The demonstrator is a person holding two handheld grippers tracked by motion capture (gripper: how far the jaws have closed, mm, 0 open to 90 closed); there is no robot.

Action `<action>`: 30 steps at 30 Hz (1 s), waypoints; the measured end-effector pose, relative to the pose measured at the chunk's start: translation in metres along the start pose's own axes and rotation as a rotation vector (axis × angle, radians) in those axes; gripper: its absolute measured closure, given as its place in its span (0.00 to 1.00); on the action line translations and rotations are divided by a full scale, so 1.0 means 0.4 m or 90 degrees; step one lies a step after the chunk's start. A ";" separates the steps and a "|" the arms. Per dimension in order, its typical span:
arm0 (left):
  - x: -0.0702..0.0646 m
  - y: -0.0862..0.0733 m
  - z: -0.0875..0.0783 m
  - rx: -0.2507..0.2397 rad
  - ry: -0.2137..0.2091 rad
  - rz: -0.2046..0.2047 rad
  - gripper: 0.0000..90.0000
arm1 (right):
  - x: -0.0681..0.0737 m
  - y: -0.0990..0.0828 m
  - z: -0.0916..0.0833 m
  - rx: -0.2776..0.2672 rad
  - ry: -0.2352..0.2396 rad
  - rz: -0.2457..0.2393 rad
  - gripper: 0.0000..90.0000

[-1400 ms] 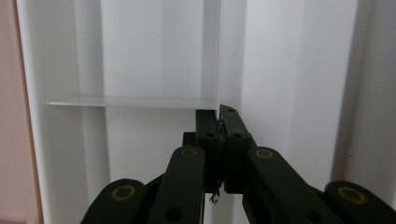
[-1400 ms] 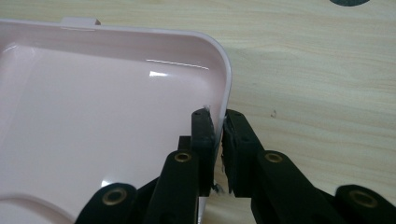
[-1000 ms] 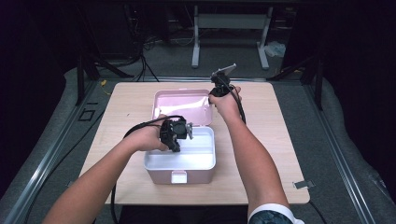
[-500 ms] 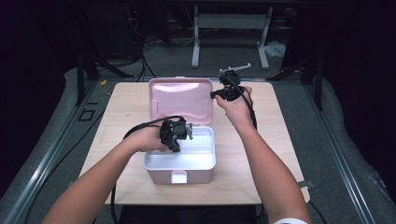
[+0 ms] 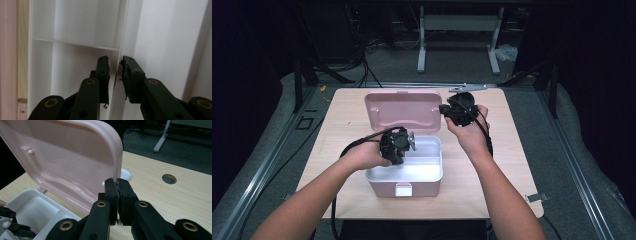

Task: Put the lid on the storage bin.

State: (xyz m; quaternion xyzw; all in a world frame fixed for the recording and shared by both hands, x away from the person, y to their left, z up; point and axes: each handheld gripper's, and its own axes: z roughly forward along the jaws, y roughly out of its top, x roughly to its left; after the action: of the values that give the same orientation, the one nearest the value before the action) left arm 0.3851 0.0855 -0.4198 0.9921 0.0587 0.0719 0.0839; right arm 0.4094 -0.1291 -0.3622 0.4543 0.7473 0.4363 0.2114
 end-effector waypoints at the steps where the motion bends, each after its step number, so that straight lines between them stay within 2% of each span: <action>1: 0.001 -0.005 -0.005 -0.007 0.002 -0.010 0.82 | -0.001 0.000 0.001 -0.001 0.001 0.002 0.97; 5: 0.013 -0.038 -0.039 -0.052 0.004 -0.053 0.78 | -0.002 0.000 0.002 -0.003 0.002 0.002 0.97; 7: 0.017 -0.063 -0.056 -0.090 -0.006 -0.108 0.77 | -0.003 0.000 0.002 -0.003 0.003 0.000 0.97; 8: 0.021 -0.077 -0.065 -0.102 -0.018 -0.132 0.79 | -0.003 0.000 0.001 -0.002 0.003 0.000 0.97; 13: 0.033 -0.161 -0.092 -0.148 -0.032 -0.202 0.88 | 0.001 -0.005 -0.004 -0.004 0.005 -0.004 0.97; 14: 0.037 -0.181 -0.096 -0.157 -0.024 -0.217 0.90 | 0.002 -0.007 -0.006 -0.008 0.004 -0.004 0.97; 17: 0.056 -0.240 -0.101 -0.195 -0.003 -0.288 1.00 | 0.008 -0.012 -0.013 -0.010 0.000 -0.011 0.97; 18: 0.067 -0.258 -0.099 -0.189 -0.013 -0.310 1.00 | 0.009 -0.013 -0.015 -0.011 0.001 -0.012 0.97; 19: 0.076 -0.272 -0.096 -0.182 -0.011 -0.325 1.00 | 0.011 -0.015 -0.019 -0.008 0.001 -0.013 0.97; 21: 0.093 -0.295 -0.094 -0.173 -0.005 -0.350 1.00 | 0.014 -0.018 -0.024 -0.008 0.001 -0.017 0.97; 23: 0.109 -0.313 -0.097 -0.188 -0.018 -0.369 1.00 | 0.017 -0.022 -0.029 -0.011 0.003 -0.023 0.97; 25: 0.127 -0.326 -0.104 -0.203 -0.014 -0.389 1.00 | 0.019 -0.027 -0.035 -0.012 0.005 -0.028 0.97; 30: 0.171 -0.342 -0.134 -0.226 0.009 -0.414 1.00 | 0.027 -0.038 -0.047 -0.014 0.008 -0.040 0.96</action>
State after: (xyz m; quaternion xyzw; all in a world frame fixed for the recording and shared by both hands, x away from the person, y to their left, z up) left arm 0.4301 0.2366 -0.3825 0.8911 0.3580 0.0576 0.2727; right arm 0.3830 -0.1315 -0.3641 0.4257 0.7576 0.4407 0.2251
